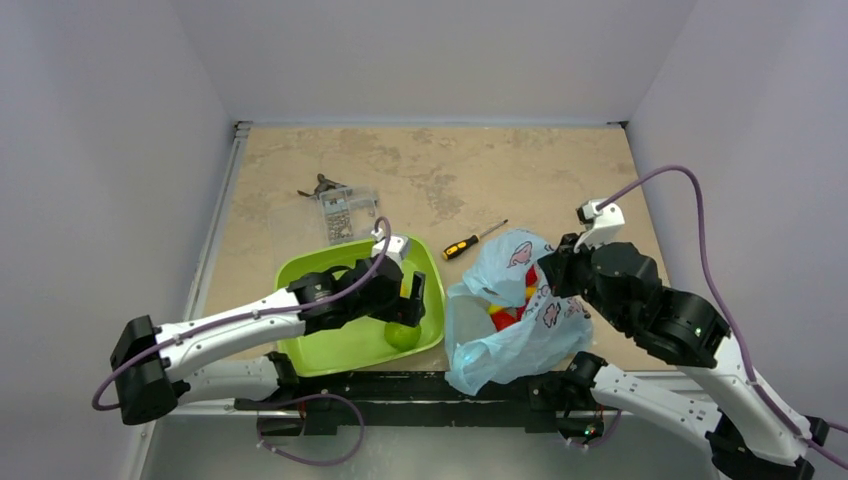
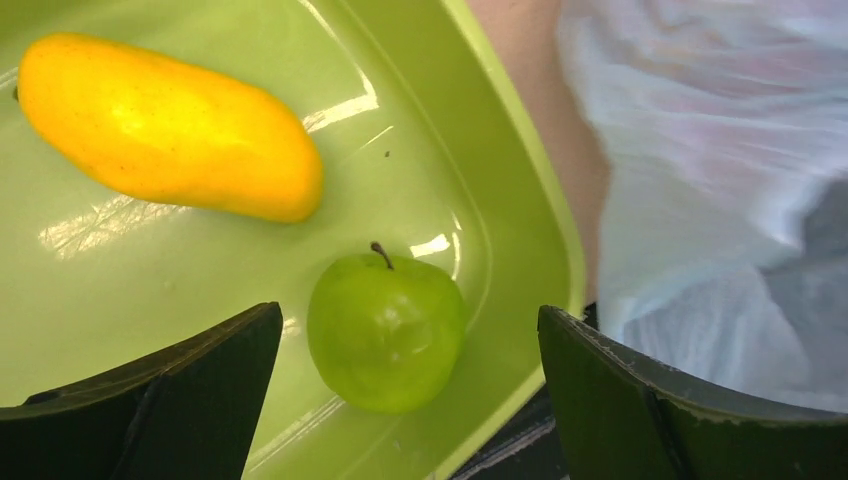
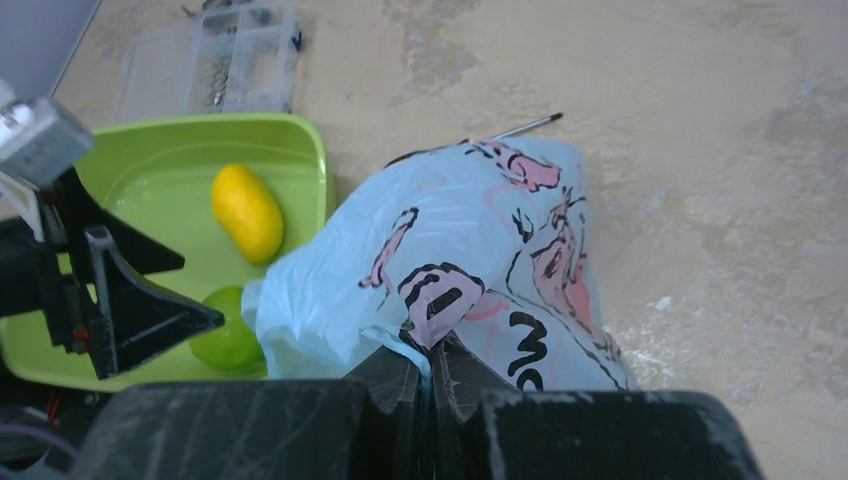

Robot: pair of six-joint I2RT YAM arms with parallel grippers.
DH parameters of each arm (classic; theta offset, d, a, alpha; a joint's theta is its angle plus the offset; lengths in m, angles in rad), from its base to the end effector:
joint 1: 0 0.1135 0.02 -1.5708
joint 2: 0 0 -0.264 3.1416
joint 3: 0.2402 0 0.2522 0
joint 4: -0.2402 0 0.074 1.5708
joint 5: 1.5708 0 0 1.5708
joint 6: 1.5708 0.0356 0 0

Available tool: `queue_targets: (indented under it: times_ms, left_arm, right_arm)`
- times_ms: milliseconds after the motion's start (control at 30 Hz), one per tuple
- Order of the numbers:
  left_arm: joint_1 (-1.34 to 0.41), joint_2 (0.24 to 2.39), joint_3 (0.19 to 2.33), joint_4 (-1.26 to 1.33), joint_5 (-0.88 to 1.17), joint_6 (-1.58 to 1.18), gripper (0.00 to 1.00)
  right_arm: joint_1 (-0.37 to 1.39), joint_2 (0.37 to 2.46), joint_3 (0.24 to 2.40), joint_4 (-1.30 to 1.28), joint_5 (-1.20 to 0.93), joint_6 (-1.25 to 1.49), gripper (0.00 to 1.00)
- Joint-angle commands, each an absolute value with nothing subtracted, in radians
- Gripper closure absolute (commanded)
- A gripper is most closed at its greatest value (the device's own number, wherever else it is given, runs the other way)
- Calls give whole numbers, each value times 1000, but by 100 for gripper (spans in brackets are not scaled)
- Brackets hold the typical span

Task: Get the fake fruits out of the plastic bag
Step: Place the fake fruit in the bin, then adjust the plastic bag at the center of the board.

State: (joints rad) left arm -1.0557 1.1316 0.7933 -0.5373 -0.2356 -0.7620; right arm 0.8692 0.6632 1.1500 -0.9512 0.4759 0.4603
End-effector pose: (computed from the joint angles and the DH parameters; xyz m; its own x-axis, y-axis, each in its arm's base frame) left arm 0.1197 -0.1946 0.2443 -0.8070 0.0630 -0.5872 0.2978 0.9020 -0.3125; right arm 0.0737 0.0619 0.3963 -0.4431 0.0874 -0.8922 -0.2430 0.9463 0.2133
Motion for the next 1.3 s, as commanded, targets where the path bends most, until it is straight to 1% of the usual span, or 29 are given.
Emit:
queue_targets:
  times_ms: [0, 67, 133, 267, 333, 400, 467, 500, 700, 733, 767, 867, 933, 967, 1067, 1133, 1200, 1267]
  left_arm:
    - [-1051, 1042, 940, -584, -159, -667, 0]
    - [-1052, 1032, 1013, -613, -132, -616, 0]
    - [-1051, 1033, 1062, -585, -75, -542, 0]
    - [-1053, 1081, 1103, -425, 8, -414, 0]
    - [-1065, 1120, 1097, -295, 62, -329, 0]
    - [-1096, 1164, 1082, -187, 70, -227, 0]
    - [-1144, 1223, 1093, -134, 10, -120, 0]
    - [-1155, 1263, 1110, -128, -35, -94, 0]
    - [-1153, 1537, 1338, -313, -136, -78, 0]
    - [-1146, 1565, 1366, -342, -135, -85, 2]
    - [-1133, 1590, 1384, -355, -118, -94, 8]
    - [-1078, 1630, 1425, -369, -183, -216, 55]
    - [-1022, 1639, 1427, -335, -200, -304, 93]
    - [-1004, 1638, 1417, -295, -207, -336, 100]
    - [-957, 1646, 1412, -153, -191, -401, 100]
    - [-937, 1663, 1438, -80, -184, -416, 100]
    - [-919, 1686, 1490, -44, -154, -418, 100]
    - [-903, 1710, 1558, -66, -128, -425, 100]
  right_arm:
    - [867, 667, 1119, -941, 343, 472, 100]
    - [867, 658, 1106, -929, 325, 480, 100]
    - [867, 656, 1099, -922, 316, 479, 100]
    - [867, 671, 1113, -932, 316, 479, 100]
    - [867, 673, 1123, -937, 320, 476, 100]
    - [867, 673, 1128, -936, 325, 474, 100]
    - [867, 672, 1131, -932, 326, 477, 100]
    - [867, 671, 1131, -931, 326, 476, 100]
    - [867, 678, 1139, -943, 326, 483, 100]
    - [867, 678, 1143, -950, 331, 487, 100]
    - [867, 677, 1145, -962, 336, 496, 100]
    - [867, 681, 1146, -993, 353, 515, 100]
    - [867, 691, 1137, -1017, 401, 545, 100]
    - [867, 700, 1132, -1030, 429, 558, 100]
    - [867, 747, 1111, -1057, 570, 595, 100]
    - [866, 793, 1125, -1097, 592, 666, 100]
    - [867, 828, 1152, -1091, 618, 673, 100]
    - [866, 845, 1179, -1084, 670, 670, 100]
